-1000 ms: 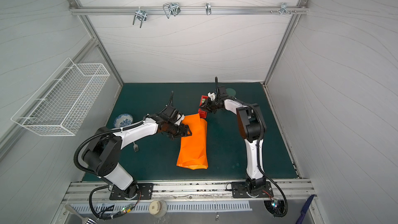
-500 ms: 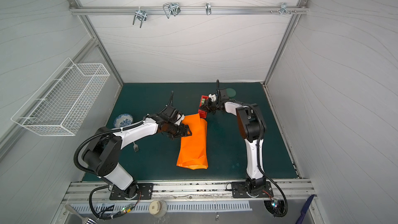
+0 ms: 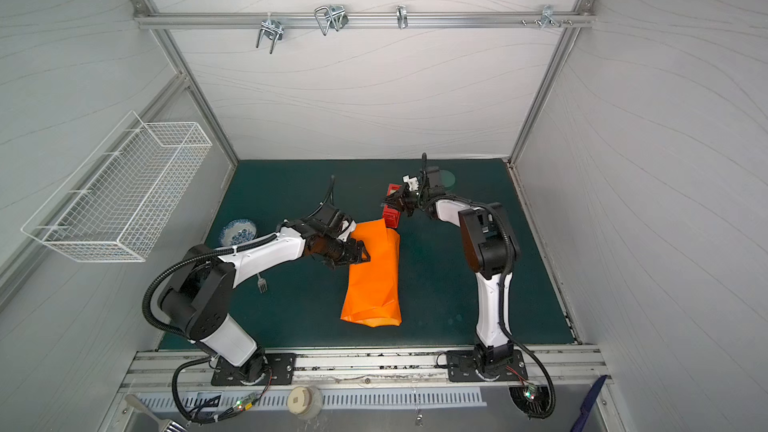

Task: Wrap the gift box in paper
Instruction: 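Pull a strip of clear tape from the red dispenser with the right gripper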

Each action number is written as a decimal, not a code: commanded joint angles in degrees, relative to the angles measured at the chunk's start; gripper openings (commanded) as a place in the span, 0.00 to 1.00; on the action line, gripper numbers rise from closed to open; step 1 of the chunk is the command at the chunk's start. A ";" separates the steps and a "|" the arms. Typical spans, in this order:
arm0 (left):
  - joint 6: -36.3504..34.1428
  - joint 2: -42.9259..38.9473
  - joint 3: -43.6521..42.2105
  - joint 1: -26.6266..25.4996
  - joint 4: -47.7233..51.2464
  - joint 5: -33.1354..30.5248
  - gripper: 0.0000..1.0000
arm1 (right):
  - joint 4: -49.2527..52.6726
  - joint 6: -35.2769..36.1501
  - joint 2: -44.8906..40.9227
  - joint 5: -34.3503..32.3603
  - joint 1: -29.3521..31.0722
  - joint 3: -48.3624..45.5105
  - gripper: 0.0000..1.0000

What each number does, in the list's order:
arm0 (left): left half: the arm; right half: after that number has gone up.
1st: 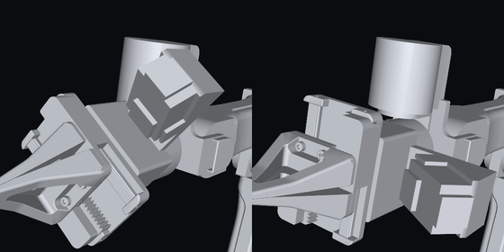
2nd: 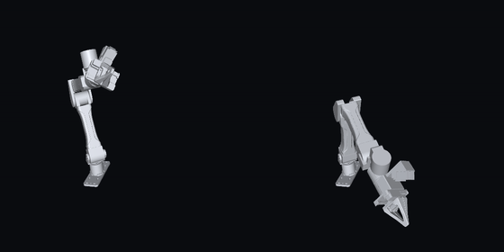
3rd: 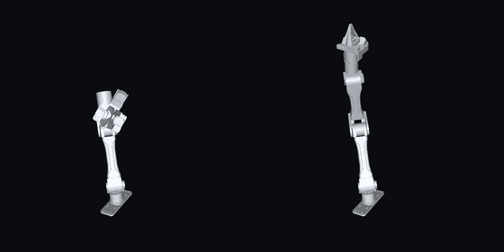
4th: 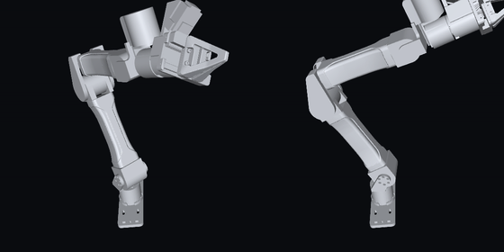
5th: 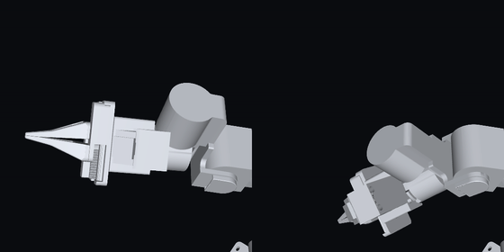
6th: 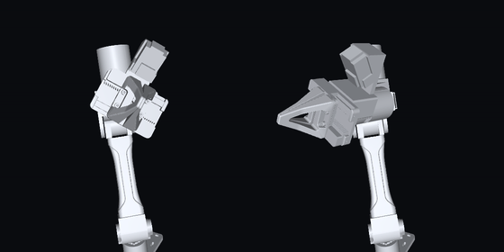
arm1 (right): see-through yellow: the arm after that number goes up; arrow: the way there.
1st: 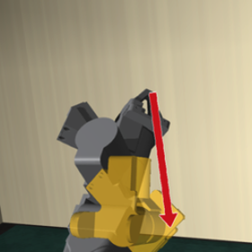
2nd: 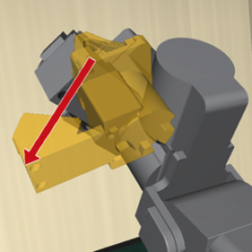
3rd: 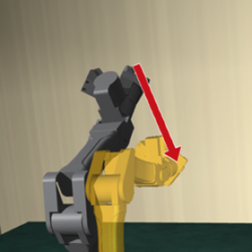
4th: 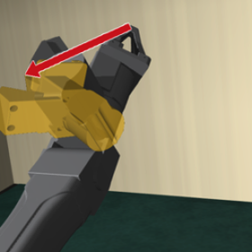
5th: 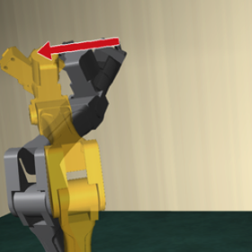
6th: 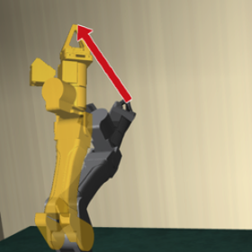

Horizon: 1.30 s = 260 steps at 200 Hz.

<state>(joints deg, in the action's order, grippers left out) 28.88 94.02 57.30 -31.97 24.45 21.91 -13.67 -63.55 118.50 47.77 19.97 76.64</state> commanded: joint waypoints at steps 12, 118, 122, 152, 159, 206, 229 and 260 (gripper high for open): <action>-1.20 4.07 -2.30 -0.30 4.40 -5.93 0.78 | -3.28 -1.98 -4.77 3.66 1.59 -2.06 0.00; -1.11 4.06 -2.41 -0.36 4.21 -6.09 0.78 | -0.59 2.91 -8.05 1.67 2.19 -10.52 0.00; -1.12 4.07 -2.37 -0.34 4.25 -6.09 0.78 | -0.39 3.25 -7.89 1.48 2.15 -10.62 0.00; -1.11 3.81 -2.46 -0.31 4.42 -6.18 0.78 | 0.49 4.84 -6.63 0.66 1.59 -11.31 0.00; -1.11 3.80 -2.48 -0.32 4.44 -6.27 0.78 | 0.48 5.05 -6.45 0.74 1.49 -11.41 0.00; -1.11 4.09 -2.21 -0.37 4.41 -6.27 0.78 | 0.58 6.06 -4.83 0.73 0.49 -12.22 0.00; -1.11 4.21 -2.19 -0.31 4.41 -6.18 0.78 | 0.94 6.63 -3.78 0.69 0.21 -11.90 0.00; -1.11 4.07 -2.28 -0.30 4.40 -6.18 0.78 | 1.98 7.89 -2.60 0.51 0.11 -11.73 0.00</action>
<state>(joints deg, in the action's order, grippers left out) 28.91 94.04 57.30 -31.97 24.43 21.91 -13.45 -57.10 114.37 47.86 20.49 65.17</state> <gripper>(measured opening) 0.781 0.045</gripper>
